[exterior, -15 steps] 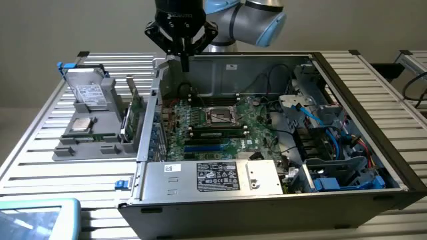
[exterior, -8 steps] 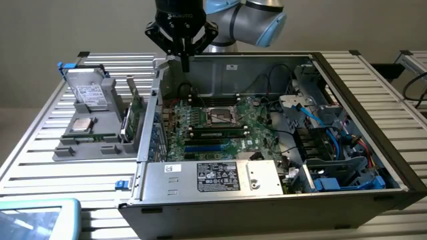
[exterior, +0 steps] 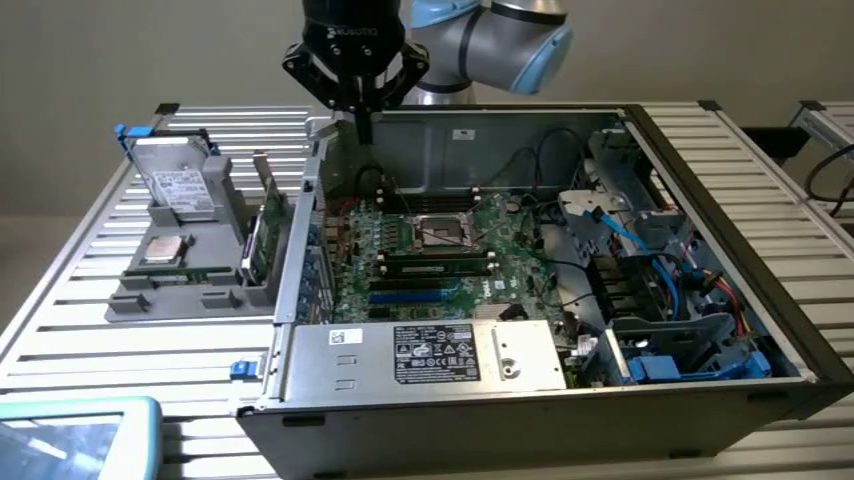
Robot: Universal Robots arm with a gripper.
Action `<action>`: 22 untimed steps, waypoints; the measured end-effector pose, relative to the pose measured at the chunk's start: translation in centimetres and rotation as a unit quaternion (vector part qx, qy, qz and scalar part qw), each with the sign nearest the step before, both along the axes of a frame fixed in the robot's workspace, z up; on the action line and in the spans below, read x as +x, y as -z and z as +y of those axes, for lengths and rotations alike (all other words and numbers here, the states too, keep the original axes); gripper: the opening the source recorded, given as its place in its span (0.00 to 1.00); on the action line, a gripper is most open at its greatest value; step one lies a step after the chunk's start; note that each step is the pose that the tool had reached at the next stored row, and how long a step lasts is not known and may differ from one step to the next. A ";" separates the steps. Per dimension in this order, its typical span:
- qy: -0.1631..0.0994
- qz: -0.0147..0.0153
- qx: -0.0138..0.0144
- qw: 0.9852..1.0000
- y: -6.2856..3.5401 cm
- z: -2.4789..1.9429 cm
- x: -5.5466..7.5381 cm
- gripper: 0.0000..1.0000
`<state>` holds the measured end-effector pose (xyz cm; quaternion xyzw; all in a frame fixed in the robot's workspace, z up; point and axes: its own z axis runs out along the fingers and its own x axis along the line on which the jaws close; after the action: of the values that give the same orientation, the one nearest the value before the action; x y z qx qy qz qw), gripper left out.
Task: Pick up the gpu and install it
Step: 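Reach for the gpu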
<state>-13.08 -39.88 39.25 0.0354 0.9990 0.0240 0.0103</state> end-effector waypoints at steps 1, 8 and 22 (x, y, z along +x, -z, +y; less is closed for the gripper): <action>0.000 0.000 0.000 1.000 0.01 0.00 -0.5 0.11; 0.000 0.000 0.000 1.000 0.04 0.00 -3.6 0.11; 0.000 0.001 0.001 1.000 0.22 0.00 -8.7 0.11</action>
<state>-21.79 -39.88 39.03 0.0354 0.9990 0.0251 0.0098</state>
